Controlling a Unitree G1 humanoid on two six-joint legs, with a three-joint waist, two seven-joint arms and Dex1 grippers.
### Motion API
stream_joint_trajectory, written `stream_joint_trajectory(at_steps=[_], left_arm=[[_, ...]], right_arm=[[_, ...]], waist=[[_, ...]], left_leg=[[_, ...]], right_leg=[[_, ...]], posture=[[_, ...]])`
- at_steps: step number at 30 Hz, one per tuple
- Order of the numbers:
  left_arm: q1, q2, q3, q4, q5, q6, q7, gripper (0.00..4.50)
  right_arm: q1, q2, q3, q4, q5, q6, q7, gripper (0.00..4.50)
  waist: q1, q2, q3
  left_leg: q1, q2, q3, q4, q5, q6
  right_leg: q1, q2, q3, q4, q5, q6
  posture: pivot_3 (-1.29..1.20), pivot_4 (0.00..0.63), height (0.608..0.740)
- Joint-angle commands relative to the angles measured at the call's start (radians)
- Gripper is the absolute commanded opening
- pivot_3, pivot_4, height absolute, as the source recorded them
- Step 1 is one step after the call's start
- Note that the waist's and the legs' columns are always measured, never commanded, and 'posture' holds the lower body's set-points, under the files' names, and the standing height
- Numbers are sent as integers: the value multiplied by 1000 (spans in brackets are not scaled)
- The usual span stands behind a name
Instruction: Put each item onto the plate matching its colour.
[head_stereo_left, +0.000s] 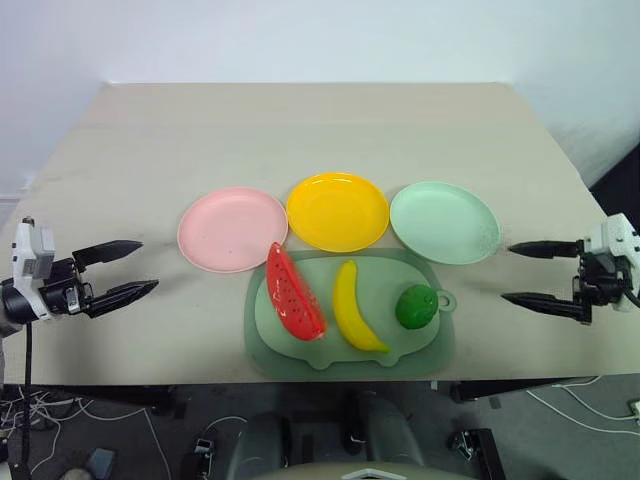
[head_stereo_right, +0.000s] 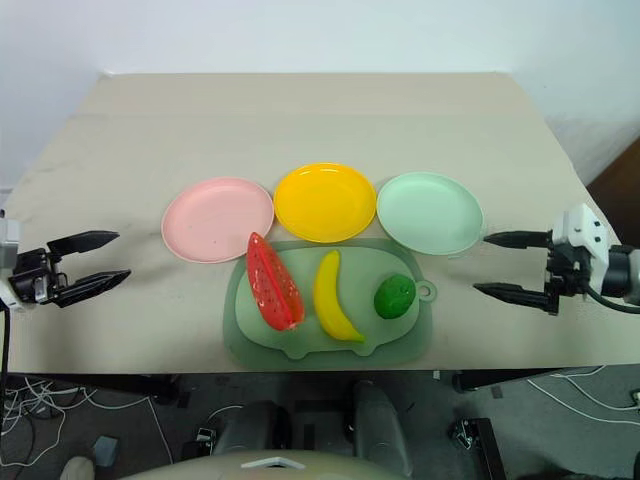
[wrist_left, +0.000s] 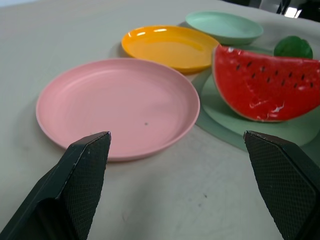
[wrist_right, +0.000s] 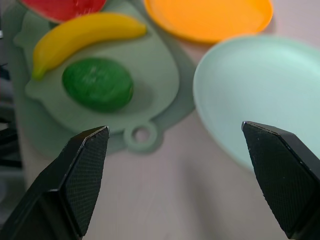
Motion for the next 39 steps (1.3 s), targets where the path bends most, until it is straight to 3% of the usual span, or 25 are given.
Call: stream_joint_trajectory(at_steps=[1, 10, 21, 31, 39], left_arm=[[-12, -2, 29, 0, -7, -9, 11, 4471], [-53, 19, 21, 51, 9, -17, -8, 4471], [58, -33, 13, -32, 18, -86, -25, 4471], [142, -69, 0, -194, 11, -105, -13, 4471], [151, -101, -46, -333, -13, -74, -8, 4471]], right_arm=[[6, -34, -50, 27, -4, -38, 20, 4500], [72, -31, -91, -47, 14, -6, 2, 4500], [12, -9, 1, -133, 5, 41, -6, 4500], [-199, 15, 192, -124, -44, 9, 55, 4500], [-414, 8, 485, -122, -13, -107, 101, 4500]], waist=[[0, 0, 0], [-1, 0, 0], [0, 1, 0], [1, 1, 0], [1, 2, 1]], left_leg=[[0, 0, 0, 0, 0, 0], [0, 0, 1, 1, 0, 0], [0, 0, 1, 1, 0, 0], [0, 1, 0, 7, 0, 0], [-1, 2, -1, 9, -1, 1]], right_leg=[[0, 0, 0, 0, 0, 0], [0, 0, 0, 1, 0, 0], [0, 0, 1, 2, 0, 0], [0, 0, 0, 3, 0, 0], [0, 1, 0, 3, 0, 0]], posture=[[0, 150, 736], [0, 150, 736], [0, 150, 736], [0, 150, 736], [0, 150, 736]])
